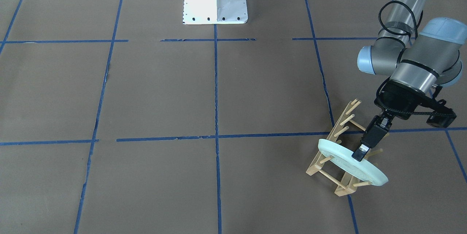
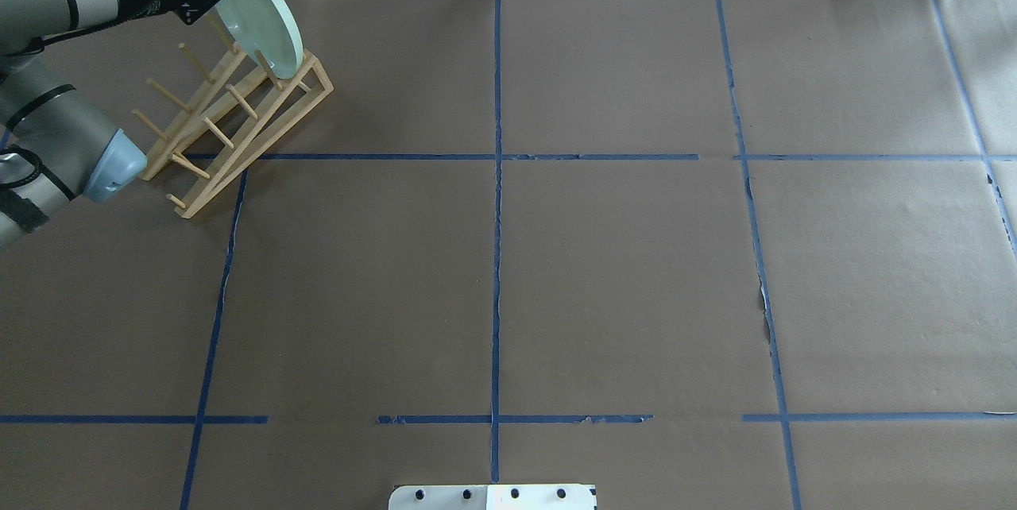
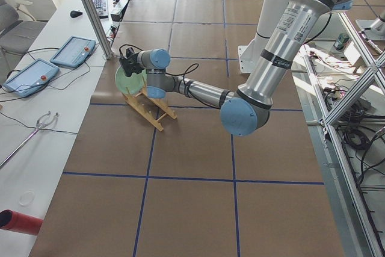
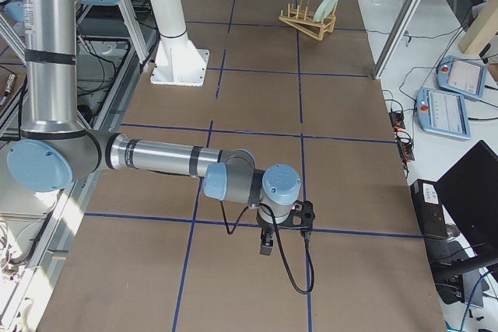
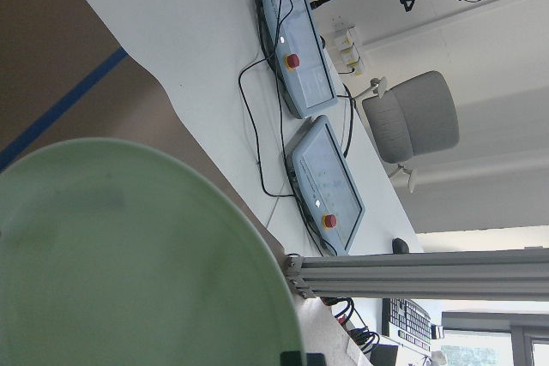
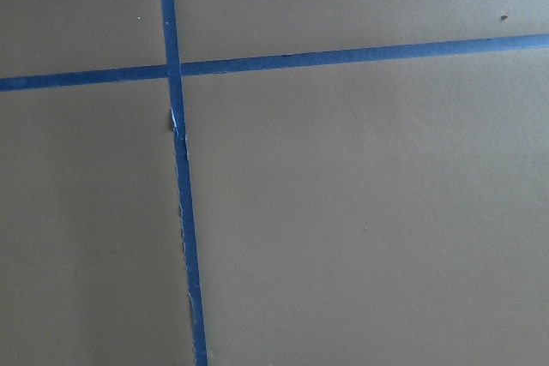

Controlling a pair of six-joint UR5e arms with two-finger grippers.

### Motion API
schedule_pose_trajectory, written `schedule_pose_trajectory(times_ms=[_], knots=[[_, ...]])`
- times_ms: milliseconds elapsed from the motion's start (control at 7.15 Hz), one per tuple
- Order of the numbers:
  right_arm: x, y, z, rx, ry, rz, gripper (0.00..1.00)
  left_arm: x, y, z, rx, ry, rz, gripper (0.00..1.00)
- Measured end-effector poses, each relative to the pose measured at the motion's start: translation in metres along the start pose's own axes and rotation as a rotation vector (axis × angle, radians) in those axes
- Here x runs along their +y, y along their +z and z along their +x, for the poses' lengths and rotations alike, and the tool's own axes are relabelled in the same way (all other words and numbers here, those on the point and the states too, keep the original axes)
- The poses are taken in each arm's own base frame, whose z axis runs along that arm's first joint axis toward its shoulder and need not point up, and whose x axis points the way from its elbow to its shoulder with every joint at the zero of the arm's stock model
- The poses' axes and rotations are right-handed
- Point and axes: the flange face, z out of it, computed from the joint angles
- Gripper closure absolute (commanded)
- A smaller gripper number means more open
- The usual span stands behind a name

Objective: Place plate on table
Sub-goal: 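Close the left gripper on the green plate's rim, then lift the green plate up out of the wooden rack with the left gripper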

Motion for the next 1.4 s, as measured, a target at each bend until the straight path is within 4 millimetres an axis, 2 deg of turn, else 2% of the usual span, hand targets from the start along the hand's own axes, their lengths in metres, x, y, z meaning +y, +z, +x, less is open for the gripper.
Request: schedule_pose_trajectory(times_ms=[420,979,1399], knots=[[0.0,0.0,0.0,0.0,0.0,0.0,0.0,-0.002,-0.011,-0.002,0.051,0.002,-0.016,1.0],[0.0,0.0,0.0,0.0,0.0,0.0,0.0,-0.003,-0.027,-0.013,0.11,-0.082,-0.043,1.0],[0.0,0.0,0.0,0.0,0.0,0.0,0.0,-0.004,-0.033,-0.012,0.145,-0.131,-0.046,1.0]])
